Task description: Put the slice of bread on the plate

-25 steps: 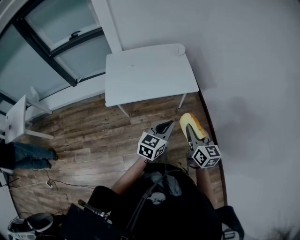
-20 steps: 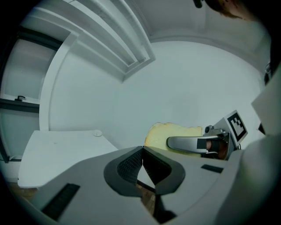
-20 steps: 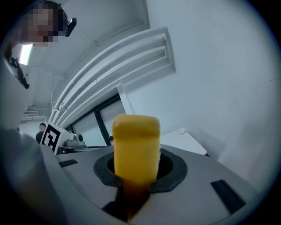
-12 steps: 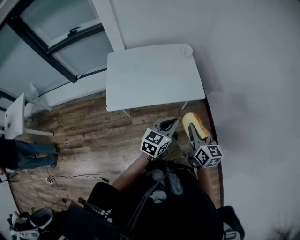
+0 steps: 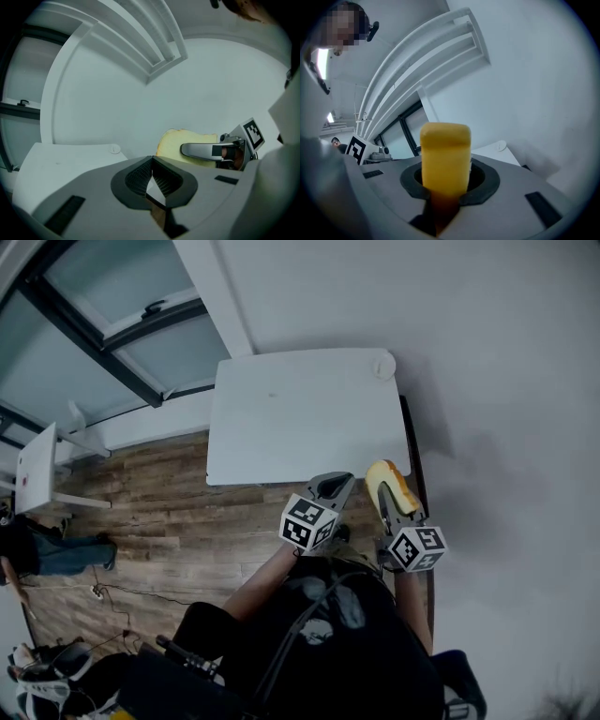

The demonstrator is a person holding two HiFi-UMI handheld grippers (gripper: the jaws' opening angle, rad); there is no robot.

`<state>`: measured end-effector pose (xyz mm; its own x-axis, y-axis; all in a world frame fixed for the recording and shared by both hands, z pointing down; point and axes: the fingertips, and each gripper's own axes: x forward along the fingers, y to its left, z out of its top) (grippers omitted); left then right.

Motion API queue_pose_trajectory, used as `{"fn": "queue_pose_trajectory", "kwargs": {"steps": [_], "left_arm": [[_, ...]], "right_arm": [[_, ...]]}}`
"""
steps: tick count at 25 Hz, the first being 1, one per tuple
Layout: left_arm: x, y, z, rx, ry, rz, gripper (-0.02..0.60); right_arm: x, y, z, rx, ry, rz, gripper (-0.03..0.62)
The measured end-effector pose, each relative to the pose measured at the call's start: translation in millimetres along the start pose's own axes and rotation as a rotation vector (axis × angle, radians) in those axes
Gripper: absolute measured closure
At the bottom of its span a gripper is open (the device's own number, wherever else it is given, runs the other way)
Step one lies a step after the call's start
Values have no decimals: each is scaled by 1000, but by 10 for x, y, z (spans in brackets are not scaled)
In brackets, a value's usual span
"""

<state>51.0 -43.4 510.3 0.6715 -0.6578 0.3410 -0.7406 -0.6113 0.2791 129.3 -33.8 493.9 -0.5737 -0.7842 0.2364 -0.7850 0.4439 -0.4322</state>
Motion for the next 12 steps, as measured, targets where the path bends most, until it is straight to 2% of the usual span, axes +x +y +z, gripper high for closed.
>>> {"fn": "queue_pose_trajectory", "kwargs": {"steps": [4,12], "left_arm": [[280,82,195,-7,-14,30,575],[709,469,259,-28,44,25,575]], "right_arm": [[214,-226,190,-17,37,39,497],[709,-542,326,15,62,22,497]]}}
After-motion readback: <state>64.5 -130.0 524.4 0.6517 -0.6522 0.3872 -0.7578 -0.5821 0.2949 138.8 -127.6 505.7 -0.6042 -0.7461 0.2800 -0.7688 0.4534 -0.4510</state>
